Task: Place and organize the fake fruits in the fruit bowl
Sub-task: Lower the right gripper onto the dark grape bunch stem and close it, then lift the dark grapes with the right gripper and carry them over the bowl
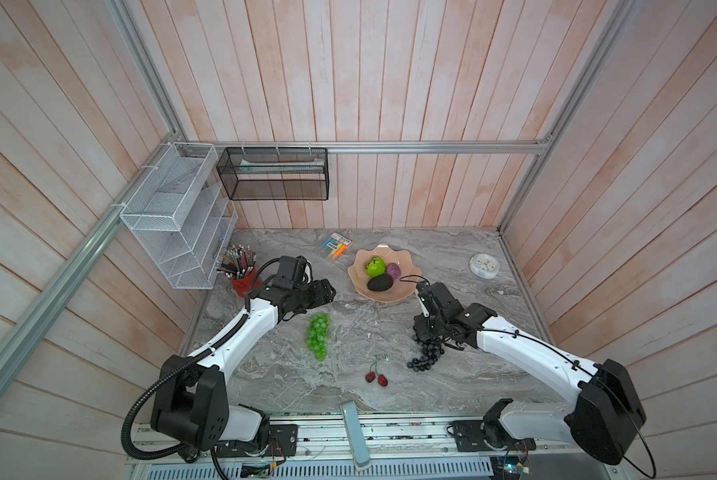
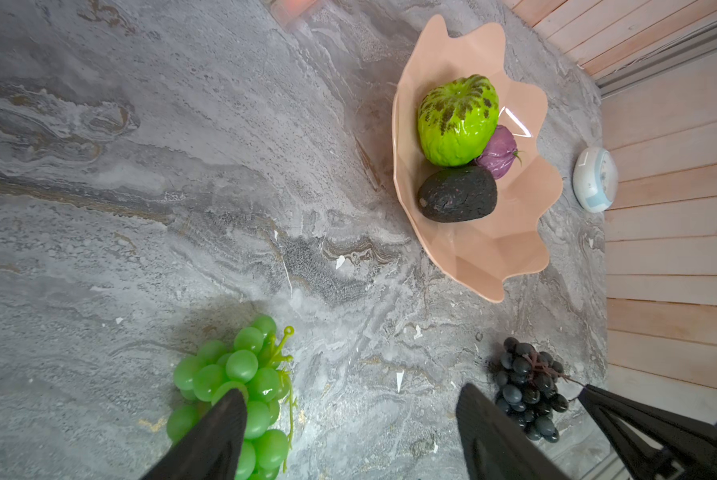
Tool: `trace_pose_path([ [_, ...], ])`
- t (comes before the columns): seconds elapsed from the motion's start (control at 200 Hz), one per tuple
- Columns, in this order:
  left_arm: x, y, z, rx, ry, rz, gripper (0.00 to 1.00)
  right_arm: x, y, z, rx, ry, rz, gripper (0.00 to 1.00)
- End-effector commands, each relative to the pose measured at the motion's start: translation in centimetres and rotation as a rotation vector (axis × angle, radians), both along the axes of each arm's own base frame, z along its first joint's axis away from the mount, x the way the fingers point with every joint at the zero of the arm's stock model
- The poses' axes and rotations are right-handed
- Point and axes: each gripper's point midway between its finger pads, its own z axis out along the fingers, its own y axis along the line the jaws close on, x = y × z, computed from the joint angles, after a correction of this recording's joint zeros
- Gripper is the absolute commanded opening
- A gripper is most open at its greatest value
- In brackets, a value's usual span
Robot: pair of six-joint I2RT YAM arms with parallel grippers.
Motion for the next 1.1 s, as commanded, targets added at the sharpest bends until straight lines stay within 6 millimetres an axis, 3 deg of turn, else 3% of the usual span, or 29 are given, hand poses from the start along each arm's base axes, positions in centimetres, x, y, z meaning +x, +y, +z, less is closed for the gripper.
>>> trace_pose_path([
  [0.0, 0.4, 0.0, 0.3, -0.004, -0.010, -0.004, 0.82, 0.1, -0.2, 0.4, -0.004, -0.033, -0.004, 0.00],
  [0.13, 0.4, -0.2, 0.3, -0.009, -0.012, -0.010, 0.80, 0.0, 0.1, 0.2, 0.000, -0.016, 0.010, 0.00],
  [0.225, 0.4, -0.1, 0.3, -0.003, -0.011, -0.007, 0.80, 0.2, 0.6, 1.3, 0.036, -0.040, 0.012, 0.00],
  [0.705, 0.8, 0.1, 0.8, -0.001, -0.019, 0.002, 0.80, 2.5, 2.2, 14.0, 0.176, -0.283, 0.035, 0.00],
  [0.915, 0.7, 0.4, 1.1, 0.001, -0.025, 0.011, 0.80, 4.4, 4.8, 20.0, 0.237, -0.374, 0.113, 0.00],
  [1.095, 0.5, 0.7, 1.4, -0.002, -0.031, 0.021, 0.80, 6.0, 6.9, 23.0, 0.277, -0.423, 0.164, 0.00],
])
